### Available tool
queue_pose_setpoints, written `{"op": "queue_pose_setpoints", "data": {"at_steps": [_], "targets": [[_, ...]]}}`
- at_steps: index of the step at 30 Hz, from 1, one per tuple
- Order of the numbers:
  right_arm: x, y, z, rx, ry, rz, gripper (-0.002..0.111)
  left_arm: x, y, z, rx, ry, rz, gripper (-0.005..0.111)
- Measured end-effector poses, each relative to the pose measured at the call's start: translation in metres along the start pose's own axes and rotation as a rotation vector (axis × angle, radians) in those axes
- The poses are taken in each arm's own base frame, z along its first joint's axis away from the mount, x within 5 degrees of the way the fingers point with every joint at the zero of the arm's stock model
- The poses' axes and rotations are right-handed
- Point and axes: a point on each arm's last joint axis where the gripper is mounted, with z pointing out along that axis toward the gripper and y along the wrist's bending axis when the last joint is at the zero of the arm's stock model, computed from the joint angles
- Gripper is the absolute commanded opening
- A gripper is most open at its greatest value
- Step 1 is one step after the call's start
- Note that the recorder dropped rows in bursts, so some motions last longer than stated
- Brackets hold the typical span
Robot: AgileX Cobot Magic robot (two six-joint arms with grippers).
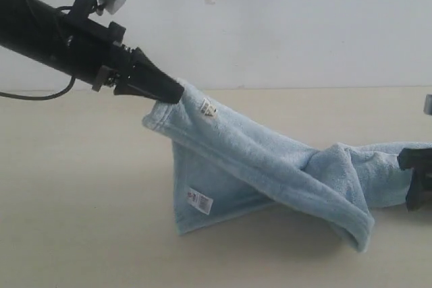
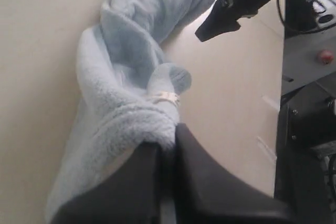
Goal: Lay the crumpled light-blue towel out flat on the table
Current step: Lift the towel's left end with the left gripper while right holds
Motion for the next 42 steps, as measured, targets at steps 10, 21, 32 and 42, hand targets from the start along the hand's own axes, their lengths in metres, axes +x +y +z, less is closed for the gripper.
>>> {"op": "queue_pose_setpoints", "data": {"at_steps": [10,21,32,42], "targets": [[0.021,-0.03,0.028,0.034,-0.096,0.114,0.066,0.036,-0.001,0.01,0.01,0.049,-0.153,0.004],[0.001,-0.041,0.041,0.073,-0.282,0.152,0.062,0.031,0.0,0.011,0.004,-0.009,-0.176,0.004],[-0.008,-0.042,0.052,0.056,-0.262,0.188,0.0,0.029,0.003,0.011,-0.028,-0.039,-0.141,0.004],[-0.002,-0.015,-0.016,-0.043,-0.413,0.173,0.0,0.022,0.003,0.004,-0.109,-0.087,-0.098,0.004]]}}
